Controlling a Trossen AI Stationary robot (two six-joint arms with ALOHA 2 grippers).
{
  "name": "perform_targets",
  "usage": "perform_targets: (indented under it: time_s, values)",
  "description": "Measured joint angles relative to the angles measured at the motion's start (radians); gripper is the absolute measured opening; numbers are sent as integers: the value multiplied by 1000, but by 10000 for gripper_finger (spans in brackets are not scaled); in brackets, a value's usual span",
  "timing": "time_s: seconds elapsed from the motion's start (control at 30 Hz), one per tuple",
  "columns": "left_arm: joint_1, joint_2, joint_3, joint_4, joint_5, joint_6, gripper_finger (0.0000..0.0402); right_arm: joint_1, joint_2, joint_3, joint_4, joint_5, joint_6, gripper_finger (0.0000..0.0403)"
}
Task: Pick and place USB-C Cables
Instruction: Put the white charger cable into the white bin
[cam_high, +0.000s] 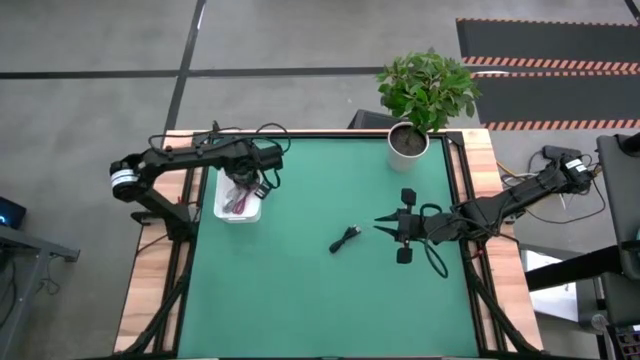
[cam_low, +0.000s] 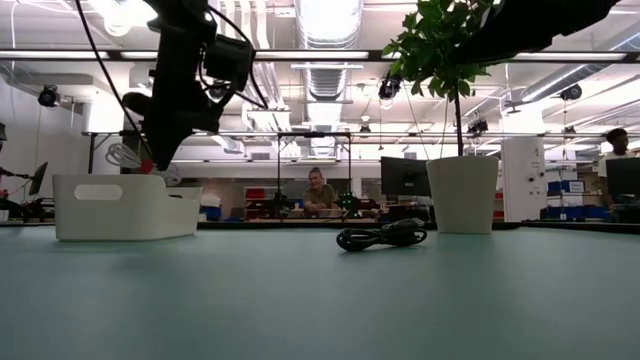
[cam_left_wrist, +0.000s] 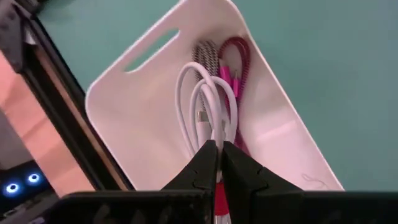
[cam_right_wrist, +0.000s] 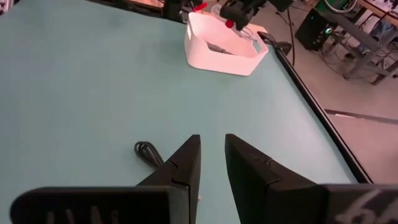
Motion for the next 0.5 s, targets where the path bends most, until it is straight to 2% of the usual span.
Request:
perform_targets:
  time_s: [0.33,0.5]
  values:
    - [40,-1,0,1,100,-9,0,0,-1,-43,7,0,-1,66]
    - [58,-1,-1,1,104,-24,0,-3,-23,-72,46,2,-7,66]
